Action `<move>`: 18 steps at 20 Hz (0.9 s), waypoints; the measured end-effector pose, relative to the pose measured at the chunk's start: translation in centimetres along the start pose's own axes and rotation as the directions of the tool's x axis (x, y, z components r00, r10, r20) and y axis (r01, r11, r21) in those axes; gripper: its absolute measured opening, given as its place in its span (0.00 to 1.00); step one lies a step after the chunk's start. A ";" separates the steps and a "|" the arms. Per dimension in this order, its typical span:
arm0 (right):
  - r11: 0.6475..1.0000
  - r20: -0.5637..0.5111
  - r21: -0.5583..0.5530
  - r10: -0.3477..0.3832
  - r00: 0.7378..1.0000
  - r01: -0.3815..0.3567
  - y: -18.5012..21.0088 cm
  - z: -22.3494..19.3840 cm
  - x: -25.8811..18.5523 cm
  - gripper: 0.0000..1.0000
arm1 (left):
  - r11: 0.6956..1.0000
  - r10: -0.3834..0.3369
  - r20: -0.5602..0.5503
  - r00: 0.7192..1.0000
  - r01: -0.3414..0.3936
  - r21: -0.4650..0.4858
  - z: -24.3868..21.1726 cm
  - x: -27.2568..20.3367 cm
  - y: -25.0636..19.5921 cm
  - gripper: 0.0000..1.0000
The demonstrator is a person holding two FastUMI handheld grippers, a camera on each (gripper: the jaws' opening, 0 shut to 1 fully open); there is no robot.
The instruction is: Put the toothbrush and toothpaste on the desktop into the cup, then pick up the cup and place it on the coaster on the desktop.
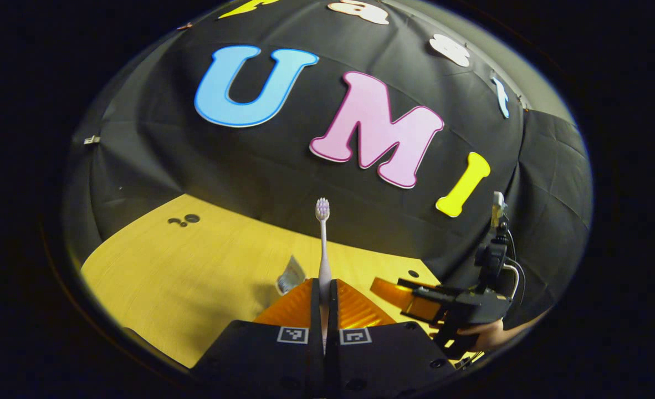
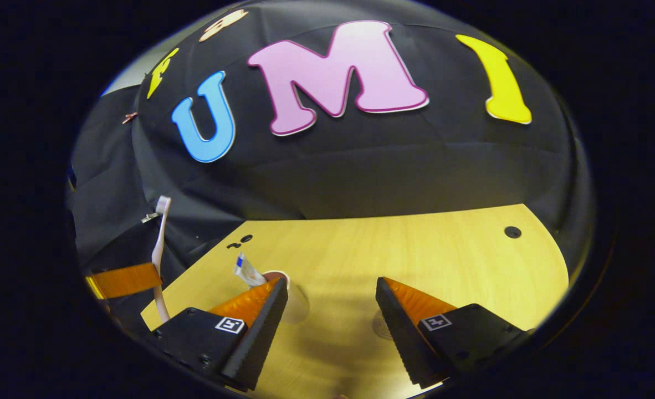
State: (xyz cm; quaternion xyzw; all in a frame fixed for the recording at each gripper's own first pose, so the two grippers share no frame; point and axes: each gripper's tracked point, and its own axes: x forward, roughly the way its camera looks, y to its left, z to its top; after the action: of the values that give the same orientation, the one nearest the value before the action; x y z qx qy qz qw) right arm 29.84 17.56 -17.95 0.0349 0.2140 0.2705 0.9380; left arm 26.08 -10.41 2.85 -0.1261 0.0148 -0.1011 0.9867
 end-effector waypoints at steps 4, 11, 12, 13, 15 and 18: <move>0.997 -0.003 0.030 -0.065 0.998 0.065 -3.3 -0.2 -1.4 0.98 | 0.995 -0.050 0.025 0.998 0.047 0.086 1.2 3.4 -1.7 0.06; 0.989 -0.025 0.064 -0.135 0.991 0.136 -6.9 -1.4 -3.1 0.98 | 0.976 -0.108 0.098 0.989 0.087 0.197 2.9 9.5 -2.0 0.06; 0.988 -0.032 0.066 -0.140 0.990 0.142 -7.3 -1.7 -3.2 0.98 | 0.976 -0.108 0.106 0.988 0.085 0.201 2.9 10.2 -1.7 0.06; 0.987 -0.033 0.069 -0.143 0.989 0.145 -7.6 -1.9 -3.5 0.98 | 0.975 -0.113 0.116 0.987 0.088 0.205 2.9 11.0 -1.6 0.06; 0.986 -0.040 0.065 -0.151 0.988 0.153 -8.2 -2.4 -3.9 0.98 | 0.973 -0.120 0.131 0.984 0.090 0.210 2.8 12.3 -0.9 0.06; 0.984 -0.062 0.056 -0.165 0.984 0.168 -9.1 -3.4 -4.0 0.98 | 0.971 -0.113 0.131 0.985 0.082 0.222 2.2 13.9 0.2 0.06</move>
State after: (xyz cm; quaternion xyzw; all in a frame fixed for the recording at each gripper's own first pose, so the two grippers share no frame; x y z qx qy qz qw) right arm 29.87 7.55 -21.16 0.0379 0.2513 0.1852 0.9493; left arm 39.84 -12.48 4.85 -0.0255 -0.0730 -0.1415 0.9869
